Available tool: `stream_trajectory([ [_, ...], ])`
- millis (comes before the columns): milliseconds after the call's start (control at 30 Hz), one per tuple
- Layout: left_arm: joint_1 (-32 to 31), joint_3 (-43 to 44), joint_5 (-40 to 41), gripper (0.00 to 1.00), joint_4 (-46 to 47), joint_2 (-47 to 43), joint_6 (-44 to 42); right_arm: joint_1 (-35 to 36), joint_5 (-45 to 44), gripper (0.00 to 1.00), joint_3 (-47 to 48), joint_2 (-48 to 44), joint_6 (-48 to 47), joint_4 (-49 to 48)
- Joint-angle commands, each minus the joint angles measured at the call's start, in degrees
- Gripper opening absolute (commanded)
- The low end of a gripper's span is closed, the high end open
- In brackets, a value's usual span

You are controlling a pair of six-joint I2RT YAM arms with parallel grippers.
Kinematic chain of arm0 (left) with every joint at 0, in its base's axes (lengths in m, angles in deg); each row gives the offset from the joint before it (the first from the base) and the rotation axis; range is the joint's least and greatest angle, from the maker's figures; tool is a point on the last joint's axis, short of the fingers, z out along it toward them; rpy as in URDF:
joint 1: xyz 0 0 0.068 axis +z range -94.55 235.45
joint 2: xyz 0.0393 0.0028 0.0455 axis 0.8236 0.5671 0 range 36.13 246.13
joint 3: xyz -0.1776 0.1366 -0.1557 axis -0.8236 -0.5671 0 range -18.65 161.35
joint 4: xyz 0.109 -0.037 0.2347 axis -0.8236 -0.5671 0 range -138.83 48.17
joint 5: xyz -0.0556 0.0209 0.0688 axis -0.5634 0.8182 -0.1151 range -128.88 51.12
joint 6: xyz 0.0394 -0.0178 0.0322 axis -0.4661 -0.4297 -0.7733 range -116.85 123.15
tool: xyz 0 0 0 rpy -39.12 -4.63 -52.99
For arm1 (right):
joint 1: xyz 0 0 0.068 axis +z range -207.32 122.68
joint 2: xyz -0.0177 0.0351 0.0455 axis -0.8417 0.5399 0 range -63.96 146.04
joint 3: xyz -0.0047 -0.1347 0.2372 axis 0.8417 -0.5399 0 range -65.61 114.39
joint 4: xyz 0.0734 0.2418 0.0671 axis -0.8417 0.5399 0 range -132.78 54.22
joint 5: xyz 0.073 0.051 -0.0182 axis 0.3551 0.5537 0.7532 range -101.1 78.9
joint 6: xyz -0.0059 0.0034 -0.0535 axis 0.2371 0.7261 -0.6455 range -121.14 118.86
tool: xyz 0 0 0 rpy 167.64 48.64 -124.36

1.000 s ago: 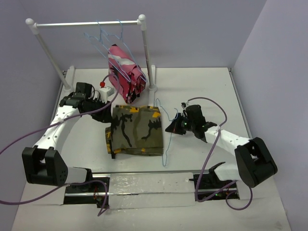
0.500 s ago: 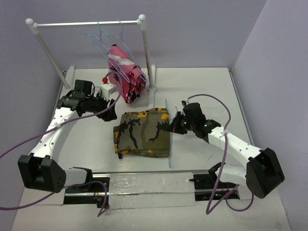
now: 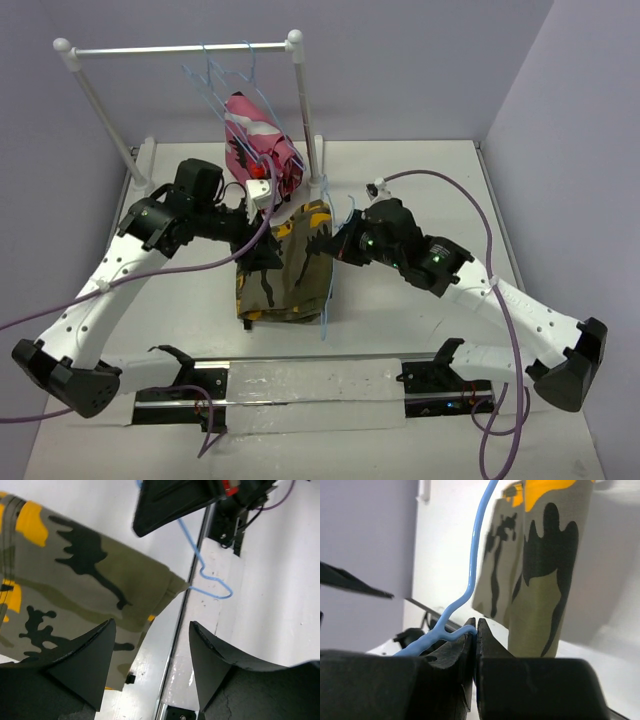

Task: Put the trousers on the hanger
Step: Place the trousers on the hanger, then place the hanger at the clothesline.

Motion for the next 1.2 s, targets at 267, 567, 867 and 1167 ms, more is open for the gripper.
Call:
stream_trajectory([
  [267, -7.3, 1.9, 5.0, 0.76, 5.4, -10.5, 7.2, 10.7, -17.1, 0.0, 23.5, 7.3, 3.8, -2.4],
  [567, -9.8, -0.7, 15.7, 0.79, 13.3, -13.6, 14.8, 17.6, -27.7, 0.0, 30.3, 12.5, 4.3, -5.4],
  [867, -9.9, -3.4, 22.4, 0.81, 14.2, -13.0, 17.1, 19.1, -32.0, 0.0, 31.3, 15.9, 5.9, -12.8],
  [1167, -11.5, -4.4, 29.5, 0.72, 16.3, -11.4, 17.9, 19.2, -31.3, 0.0, 30.6, 16.9, 7.7, -16.0],
])
